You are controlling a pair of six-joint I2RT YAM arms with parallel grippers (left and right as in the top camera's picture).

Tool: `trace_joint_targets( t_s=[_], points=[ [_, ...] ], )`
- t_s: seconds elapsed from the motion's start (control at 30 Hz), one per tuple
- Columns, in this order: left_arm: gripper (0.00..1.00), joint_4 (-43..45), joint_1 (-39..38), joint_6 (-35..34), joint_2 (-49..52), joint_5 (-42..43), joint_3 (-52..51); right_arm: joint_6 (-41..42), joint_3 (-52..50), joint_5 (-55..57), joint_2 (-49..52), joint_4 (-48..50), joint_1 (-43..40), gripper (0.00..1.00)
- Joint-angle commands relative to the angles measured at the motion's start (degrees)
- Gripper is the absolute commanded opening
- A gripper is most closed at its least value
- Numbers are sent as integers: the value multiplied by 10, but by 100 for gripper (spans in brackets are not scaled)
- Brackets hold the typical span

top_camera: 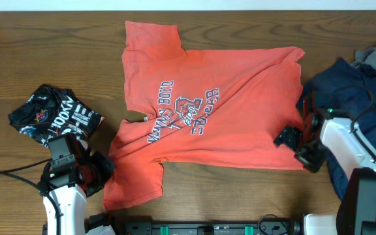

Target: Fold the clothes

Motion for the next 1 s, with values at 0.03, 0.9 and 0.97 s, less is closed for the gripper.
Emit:
trace_joint_targets(
  t_s=[0.03,0.9,0.97],
  points=[
    [7,-2,3,8,1,-10,9,56,-51,7,-7,35,-15,94],
    [6,-79,3,53,0,111,10,37,-85,30,-18,56,-36,1],
    [6,-98,3,57,0,122,15,35,-84,28,-37,41,-36,1]
  ],
)
